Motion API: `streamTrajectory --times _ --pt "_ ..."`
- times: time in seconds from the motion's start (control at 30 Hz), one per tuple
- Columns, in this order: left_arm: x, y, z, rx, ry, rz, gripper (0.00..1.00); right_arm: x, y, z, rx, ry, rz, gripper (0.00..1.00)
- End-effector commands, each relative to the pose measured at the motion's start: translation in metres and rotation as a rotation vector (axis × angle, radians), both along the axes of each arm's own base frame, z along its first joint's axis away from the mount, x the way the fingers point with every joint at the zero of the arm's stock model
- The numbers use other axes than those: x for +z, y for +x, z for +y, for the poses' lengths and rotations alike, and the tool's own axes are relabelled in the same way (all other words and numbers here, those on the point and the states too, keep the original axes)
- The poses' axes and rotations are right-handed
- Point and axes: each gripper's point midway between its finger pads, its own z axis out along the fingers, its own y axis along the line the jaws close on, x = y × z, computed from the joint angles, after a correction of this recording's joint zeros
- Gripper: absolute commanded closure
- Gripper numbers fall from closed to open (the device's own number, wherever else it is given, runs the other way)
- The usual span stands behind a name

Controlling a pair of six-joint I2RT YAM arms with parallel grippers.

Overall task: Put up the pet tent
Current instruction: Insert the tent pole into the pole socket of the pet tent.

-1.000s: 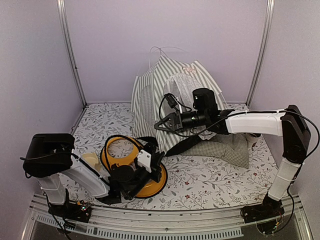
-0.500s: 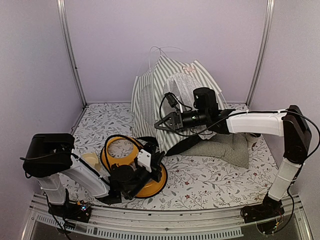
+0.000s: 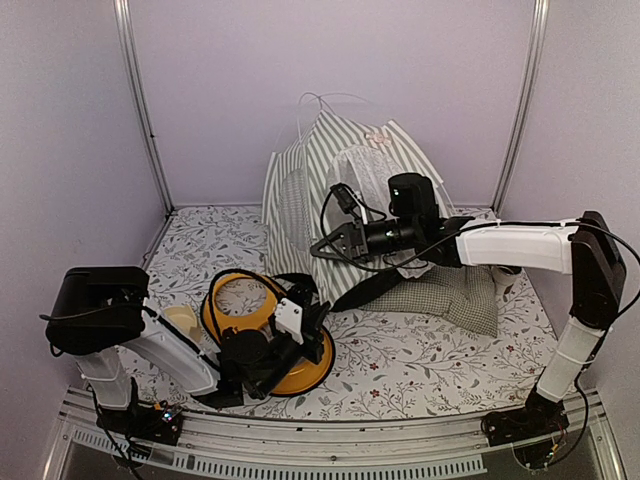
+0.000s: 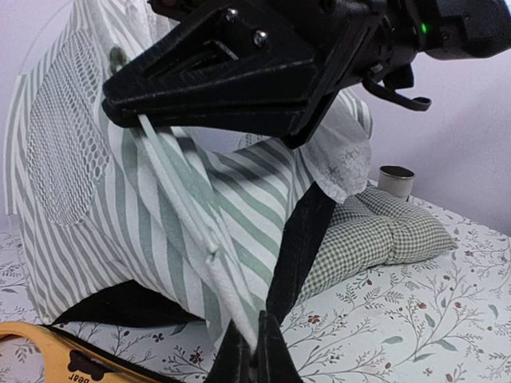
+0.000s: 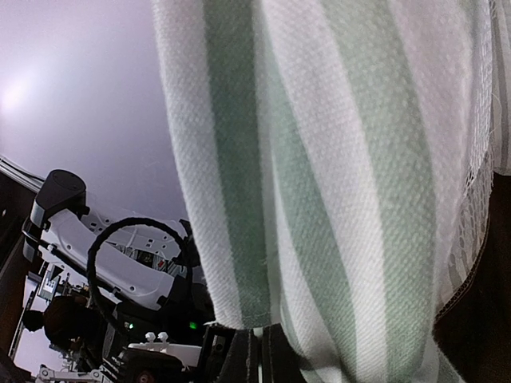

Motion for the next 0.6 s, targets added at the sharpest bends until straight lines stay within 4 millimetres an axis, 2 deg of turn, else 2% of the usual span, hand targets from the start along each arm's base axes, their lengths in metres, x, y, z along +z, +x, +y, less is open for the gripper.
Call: streamTrajectory --times 0.0,0.57 --pt "-0.079 -0.066 -0.024 -0.288 0.294 0.076 1.00 0.115 0.059 -0.036 -0.260 0.242 -0.277 1.00" --pt "-0.077 -0.065 -0.021 -0.278 0.284 0.075 1.00 0.081 0.058 -0.024 -0.253 0.195 -0.229 1.00"
